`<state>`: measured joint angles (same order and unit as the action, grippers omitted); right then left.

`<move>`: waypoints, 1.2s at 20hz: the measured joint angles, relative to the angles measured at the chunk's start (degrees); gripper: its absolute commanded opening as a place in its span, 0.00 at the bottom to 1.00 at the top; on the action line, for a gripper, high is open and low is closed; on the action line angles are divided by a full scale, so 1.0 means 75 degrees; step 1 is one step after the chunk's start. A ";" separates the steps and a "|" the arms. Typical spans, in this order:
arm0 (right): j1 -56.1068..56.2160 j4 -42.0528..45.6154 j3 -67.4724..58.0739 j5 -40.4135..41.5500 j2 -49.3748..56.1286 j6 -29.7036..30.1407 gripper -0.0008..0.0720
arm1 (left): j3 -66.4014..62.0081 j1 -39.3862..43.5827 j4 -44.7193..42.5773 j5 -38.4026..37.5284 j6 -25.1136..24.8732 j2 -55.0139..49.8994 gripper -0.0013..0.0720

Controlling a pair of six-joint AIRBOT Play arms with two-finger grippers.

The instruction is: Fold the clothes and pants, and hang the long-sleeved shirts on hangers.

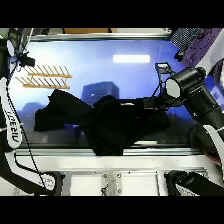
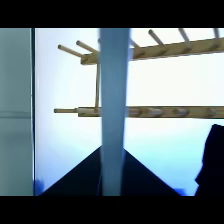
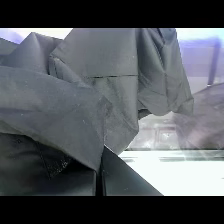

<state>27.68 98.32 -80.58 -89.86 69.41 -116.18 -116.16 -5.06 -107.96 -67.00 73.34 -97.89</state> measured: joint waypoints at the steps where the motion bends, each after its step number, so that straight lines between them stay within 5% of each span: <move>1: 0.0000 0.0000 0.0000 0.0000 0.0000 0.0000 0.04 | 0.0000 0.0251 0.0003 -0.0143 0.0023 0.0219 0.04; 5: 0.0000 0.0000 0.0000 0.0000 0.0000 0.0000 0.04 | 0.0000 0.1204 0.0548 -0.1014 -0.0224 0.1026 0.04; 12: 0.0000 0.0000 0.0000 0.0000 0.0000 0.0000 0.04 | -0.0003 0.1722 0.4424 -0.3672 -0.2363 0.1865 0.04; 24: 0.0000 0.0000 0.0000 0.0000 0.0000 0.0000 0.04 | 0.2145 0.0507 0.5724 -0.4969 -0.5998 0.2824 0.04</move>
<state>27.68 98.32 -80.58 -89.86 69.41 -116.18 -100.07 -1.26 -65.04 -104.27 28.36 -76.71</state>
